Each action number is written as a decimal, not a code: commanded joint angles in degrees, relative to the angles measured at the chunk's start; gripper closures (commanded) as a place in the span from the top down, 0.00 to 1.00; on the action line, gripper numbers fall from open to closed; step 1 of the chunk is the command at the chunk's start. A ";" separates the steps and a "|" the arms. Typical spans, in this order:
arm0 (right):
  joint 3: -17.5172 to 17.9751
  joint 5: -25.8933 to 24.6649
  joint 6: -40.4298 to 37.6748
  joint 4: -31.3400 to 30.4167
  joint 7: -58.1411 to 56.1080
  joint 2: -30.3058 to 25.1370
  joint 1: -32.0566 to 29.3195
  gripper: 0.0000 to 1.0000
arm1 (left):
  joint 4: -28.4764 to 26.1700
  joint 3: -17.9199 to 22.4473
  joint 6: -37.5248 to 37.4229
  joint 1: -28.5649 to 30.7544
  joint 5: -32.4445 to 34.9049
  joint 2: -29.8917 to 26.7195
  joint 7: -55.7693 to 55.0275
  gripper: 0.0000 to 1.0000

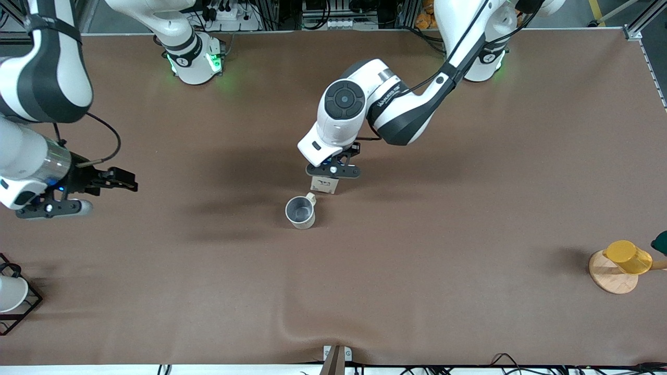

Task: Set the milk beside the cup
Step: 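Carry the milk carton beside the mug with the left gripper while the right retracts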

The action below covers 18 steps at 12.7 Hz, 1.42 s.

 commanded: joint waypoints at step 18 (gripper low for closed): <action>1.65 -6.48 -7.94 -3.48 -0.95 -13.19 -4.99 1.00 | 3.34 0.93 5.49 -3.26 0.89 5.14 -7.58 1.00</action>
